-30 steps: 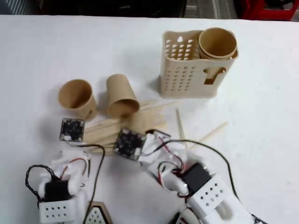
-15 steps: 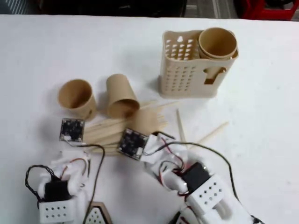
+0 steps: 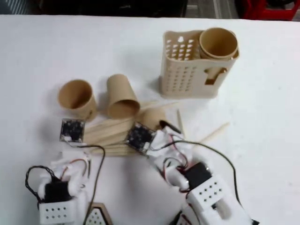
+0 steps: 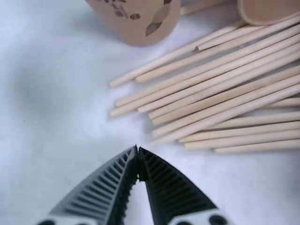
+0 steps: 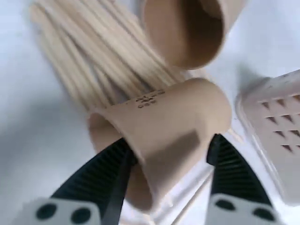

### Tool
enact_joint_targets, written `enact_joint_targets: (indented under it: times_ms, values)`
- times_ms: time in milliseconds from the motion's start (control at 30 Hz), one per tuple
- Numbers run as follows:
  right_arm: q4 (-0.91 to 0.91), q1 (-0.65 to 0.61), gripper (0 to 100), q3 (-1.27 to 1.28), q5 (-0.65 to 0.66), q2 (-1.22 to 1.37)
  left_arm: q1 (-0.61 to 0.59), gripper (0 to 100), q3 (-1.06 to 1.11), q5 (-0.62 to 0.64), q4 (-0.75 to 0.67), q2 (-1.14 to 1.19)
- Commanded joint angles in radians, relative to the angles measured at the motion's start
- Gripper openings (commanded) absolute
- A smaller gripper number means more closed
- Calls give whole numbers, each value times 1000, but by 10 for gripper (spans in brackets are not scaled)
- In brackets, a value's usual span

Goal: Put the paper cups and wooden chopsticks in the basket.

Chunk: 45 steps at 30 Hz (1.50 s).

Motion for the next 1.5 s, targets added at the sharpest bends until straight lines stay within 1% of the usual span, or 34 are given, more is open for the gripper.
enact_joint_targets:
  times_ms: [0,67,133,233,333,567,733,900,1167,1300,1367,1467]
  values:
    - [-101,54,155,14,100,-8,-5,27,-15,3,0,-12]
    - [-107,77,87,14,132,-16,-5,27,-15,3,0,-12]
    - [-102,96,19,-11,135,-16,-5,27,-15,3,0,-12]
    - [-94,137,29,-58,133,-16,-5,27,-15,3,0,-12]
    - [-21,163,19,-152,129,-16,-5,27,-15,3,0,-12]
    - [268,173,19,-497,-54,-10,-5,27,-15,3,0,-12]
    - [328,176,19,-686,-135,-7,-5,27,-15,3,0,-12]
    - [285,231,19,-801,-170,-5,-5,27,-15,3,0,-12]
    - [62,395,19,-813,-170,-5,-5,27,-31,3,0,-12]
    - [-19,443,19,-816,-170,4,-10,27,-120,3,9,-12]
    - [-44,467,19,-839,-170,44,-7,27,-157,3,11,-12]
    - [-44,510,19,-939,-170,163,-5,27,-207,3,9,-12]
